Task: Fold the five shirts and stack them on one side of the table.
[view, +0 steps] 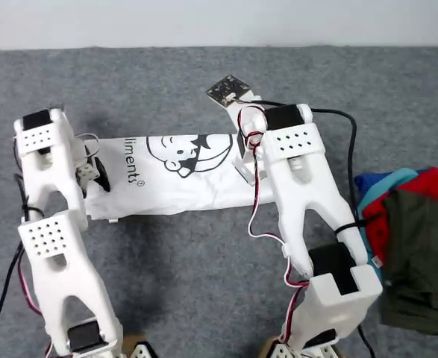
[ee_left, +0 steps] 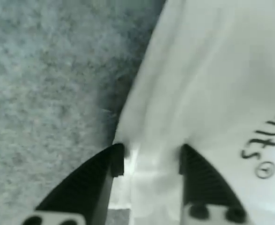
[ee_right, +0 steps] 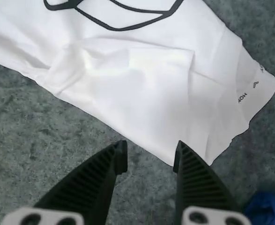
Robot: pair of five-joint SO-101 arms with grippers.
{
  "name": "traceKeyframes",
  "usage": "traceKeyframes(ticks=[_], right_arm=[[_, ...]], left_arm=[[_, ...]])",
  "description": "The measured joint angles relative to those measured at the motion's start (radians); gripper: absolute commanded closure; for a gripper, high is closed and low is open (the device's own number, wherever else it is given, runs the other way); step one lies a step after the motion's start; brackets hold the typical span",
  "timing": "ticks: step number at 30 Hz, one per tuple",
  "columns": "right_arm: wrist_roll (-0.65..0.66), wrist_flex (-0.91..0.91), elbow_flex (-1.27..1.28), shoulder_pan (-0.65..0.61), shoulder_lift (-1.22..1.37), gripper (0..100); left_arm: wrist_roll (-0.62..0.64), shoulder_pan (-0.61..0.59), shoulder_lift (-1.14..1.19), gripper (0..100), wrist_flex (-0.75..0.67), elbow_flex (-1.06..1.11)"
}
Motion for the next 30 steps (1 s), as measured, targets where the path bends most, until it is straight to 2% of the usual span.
traceKeyframes(ticks=[11,17,24,30], right_arm=[[0.000,0.026,0.000,0.000,0.000,82.2],[0.000,0.026,0.000,0.117,0.000,82.2],[0.000,0.026,0.000,0.242,0.000,82.2],[0.000,0.026,0.000,0.298,-0.018,82.2]], left_arm=[[0.012,0.044,-0.009,99,-0.002,-0.020],[0.012,0.110,-0.190,99,-0.012,0.124],[-0.031,0.373,-0.520,99,-0.008,0.219],[-0.094,0.655,-0.562,99,-0.009,0.218]])
